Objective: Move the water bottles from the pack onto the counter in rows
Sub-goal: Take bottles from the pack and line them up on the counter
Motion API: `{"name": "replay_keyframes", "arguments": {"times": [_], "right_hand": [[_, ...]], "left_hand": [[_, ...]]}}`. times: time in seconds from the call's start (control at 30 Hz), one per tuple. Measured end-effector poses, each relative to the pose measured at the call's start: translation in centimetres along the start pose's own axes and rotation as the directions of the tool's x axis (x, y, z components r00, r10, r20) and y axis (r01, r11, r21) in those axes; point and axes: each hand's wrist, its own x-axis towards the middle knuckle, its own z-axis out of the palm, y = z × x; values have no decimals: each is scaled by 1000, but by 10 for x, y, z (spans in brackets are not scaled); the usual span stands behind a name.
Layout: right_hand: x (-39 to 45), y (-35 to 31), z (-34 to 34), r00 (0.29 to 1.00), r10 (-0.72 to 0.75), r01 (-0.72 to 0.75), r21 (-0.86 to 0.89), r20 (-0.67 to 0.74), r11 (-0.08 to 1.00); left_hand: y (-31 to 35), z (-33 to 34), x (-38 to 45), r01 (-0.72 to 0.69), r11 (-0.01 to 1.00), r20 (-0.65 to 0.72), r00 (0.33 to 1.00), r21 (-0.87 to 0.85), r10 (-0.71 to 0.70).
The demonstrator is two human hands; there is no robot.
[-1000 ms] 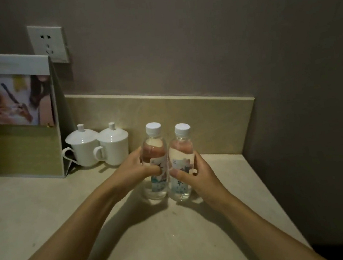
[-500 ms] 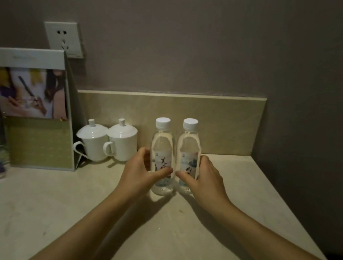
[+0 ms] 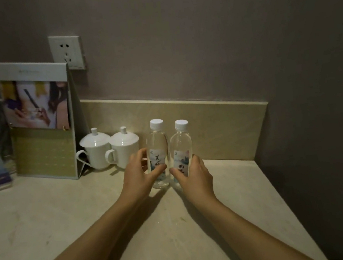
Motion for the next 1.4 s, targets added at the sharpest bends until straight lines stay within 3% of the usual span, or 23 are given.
{"name": "replay_keyframes", "arguments": {"times": [0.13,0.2,0.3,0.6,0.9,1.4], "right_hand": [[3,-3,6,999,32,-31,-27,32,999],[2,1,9,998,40,-37,-57,49,998],[2,3,12,999,34,-30,-93,34,995],[17,-5,21,998,47,-44,-86,39,995],[39,-10,31,998,8,2,-149,63,989],[63,-11,46,998,25,-17,-137,57,990]], "left_hand": [[-1,1,6,-20,936,-85,995,352,53],[-2,1,2,23,906,-85,996,423,14],[-10,6,-4,63,900,-33,998,432,-55],[-15,14,10,96,882,-80,995,461,-66],[-14,23,23,100,848,-170,985,520,-12],[-20,28,44,82,823,-166,986,563,15]]}}
